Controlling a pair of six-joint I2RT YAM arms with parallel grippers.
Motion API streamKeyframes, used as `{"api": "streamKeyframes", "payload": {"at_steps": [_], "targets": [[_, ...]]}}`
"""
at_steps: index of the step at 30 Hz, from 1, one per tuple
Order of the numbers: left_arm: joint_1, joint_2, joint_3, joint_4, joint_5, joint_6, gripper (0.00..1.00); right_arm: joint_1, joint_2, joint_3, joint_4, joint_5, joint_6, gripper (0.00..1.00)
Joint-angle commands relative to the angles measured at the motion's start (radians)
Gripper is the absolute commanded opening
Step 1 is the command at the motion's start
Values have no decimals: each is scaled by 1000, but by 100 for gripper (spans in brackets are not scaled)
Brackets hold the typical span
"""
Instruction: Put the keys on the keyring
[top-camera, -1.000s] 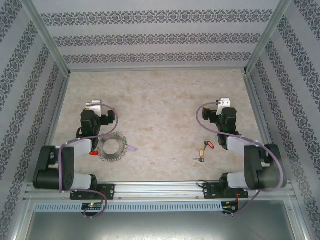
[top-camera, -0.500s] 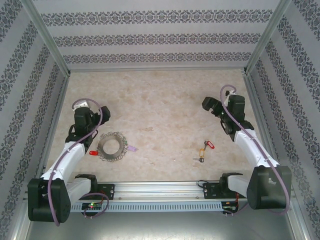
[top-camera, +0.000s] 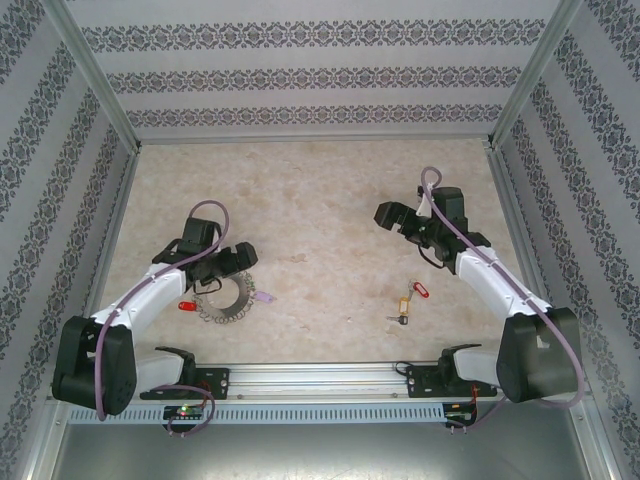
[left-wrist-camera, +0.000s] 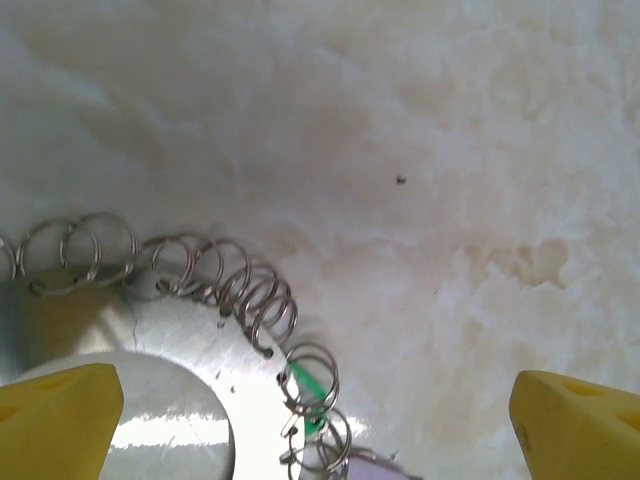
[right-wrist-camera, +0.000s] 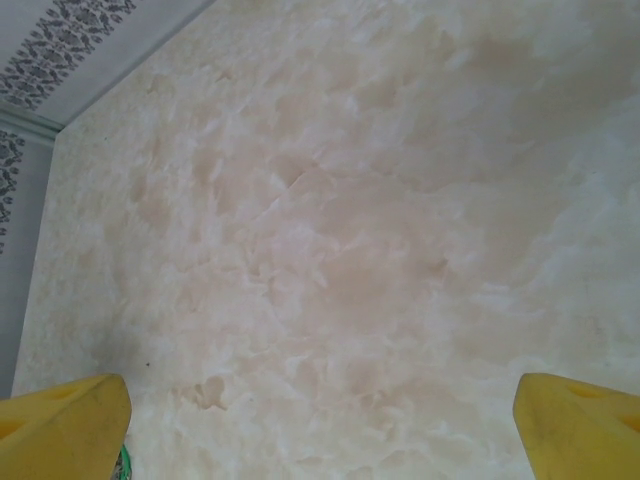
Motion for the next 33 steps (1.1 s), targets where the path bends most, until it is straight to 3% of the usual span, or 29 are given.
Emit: {"api": "streamKeyframes", "payload": {"at_steps": [1, 15, 26, 33], "targets": [[-42, -10, 7, -80, 4, -13, 100, 15, 19, 31, -27, 6, 13, 98], [-119, 189, 56, -28, -13, -49, 100, 25, 51, 47, -55, 18, -16, 98], [-234, 319, 180, 52, 44, -47, 92, 27, 82, 32, -53, 1, -11, 98], [-327, 490, 335, 126, 99, -61, 89, 37, 128, 25, -50, -59, -7, 90]]}}
